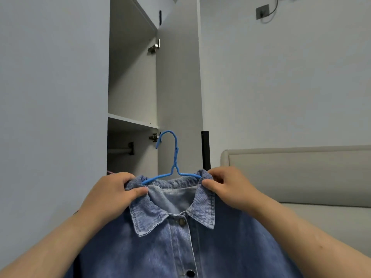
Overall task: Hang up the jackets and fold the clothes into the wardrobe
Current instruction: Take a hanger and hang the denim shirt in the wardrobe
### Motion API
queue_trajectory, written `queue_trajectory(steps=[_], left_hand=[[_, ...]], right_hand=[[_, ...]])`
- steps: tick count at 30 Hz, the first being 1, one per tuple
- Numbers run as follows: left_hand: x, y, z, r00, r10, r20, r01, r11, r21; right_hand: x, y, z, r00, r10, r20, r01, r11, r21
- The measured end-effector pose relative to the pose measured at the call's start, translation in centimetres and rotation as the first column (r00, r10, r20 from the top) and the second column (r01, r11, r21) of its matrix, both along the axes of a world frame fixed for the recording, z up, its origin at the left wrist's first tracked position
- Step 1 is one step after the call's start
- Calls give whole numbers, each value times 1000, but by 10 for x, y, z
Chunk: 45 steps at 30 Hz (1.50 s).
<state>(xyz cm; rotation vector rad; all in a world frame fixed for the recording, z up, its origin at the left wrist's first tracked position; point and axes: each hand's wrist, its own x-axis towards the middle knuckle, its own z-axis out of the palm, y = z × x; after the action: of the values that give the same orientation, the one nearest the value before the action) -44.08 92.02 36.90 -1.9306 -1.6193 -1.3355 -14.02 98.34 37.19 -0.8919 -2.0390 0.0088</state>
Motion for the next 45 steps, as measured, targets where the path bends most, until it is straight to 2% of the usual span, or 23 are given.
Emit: queue_trajectory(steps=[4,8,14,17,19,22,24,27,30,34,36,38,42,45], left_hand=[[-22,30,-18,996,45,80,-45,999,-8],[-40,62,-44,989,93,117,-95,995,15],[-60,131,-78,987,27,156,-38,997,69],[-71,167,-84,972,-32,233,16,997,69],[-75,188,-81,968,-56,246,48,998,39],[-72,203,-66,961,-95,260,114,992,-60],[-70,209,-47,951,-116,285,159,979,-131],[-68,212,-14,958,-152,243,206,954,-216],[-70,207,20,950,-154,271,226,940,-256],[-74,200,61,953,-144,266,222,929,-295],[-76,200,77,945,-192,265,274,906,-324],[-82,198,92,931,-237,278,333,863,-380],[-89,192,105,912,-266,313,386,813,-435],[-90,186,113,935,-265,235,346,831,-437]], right_hand=[[-34,30,-11,993,-112,-35,115,988,104],[-60,52,-22,978,-207,-12,207,975,81],[-78,88,-34,931,-363,32,360,930,75],[-87,100,-34,915,-403,28,398,912,99],[-94,110,-27,916,-400,28,400,917,15],[-96,111,-11,916,-402,22,398,897,-194],[-99,110,8,913,-407,32,402,883,-244],[-104,103,42,906,-422,32,412,863,-294],[-105,91,76,898,-437,48,420,821,-387],[-107,74,120,895,-428,121,418,715,-560],[-107,68,139,898,-379,224,428,632,-646],[-110,58,156,912,-335,237,398,583,-708],[-122,44,171,915,-363,176,371,585,-721],[-129,41,179,870,-474,137,436,609,-662]])
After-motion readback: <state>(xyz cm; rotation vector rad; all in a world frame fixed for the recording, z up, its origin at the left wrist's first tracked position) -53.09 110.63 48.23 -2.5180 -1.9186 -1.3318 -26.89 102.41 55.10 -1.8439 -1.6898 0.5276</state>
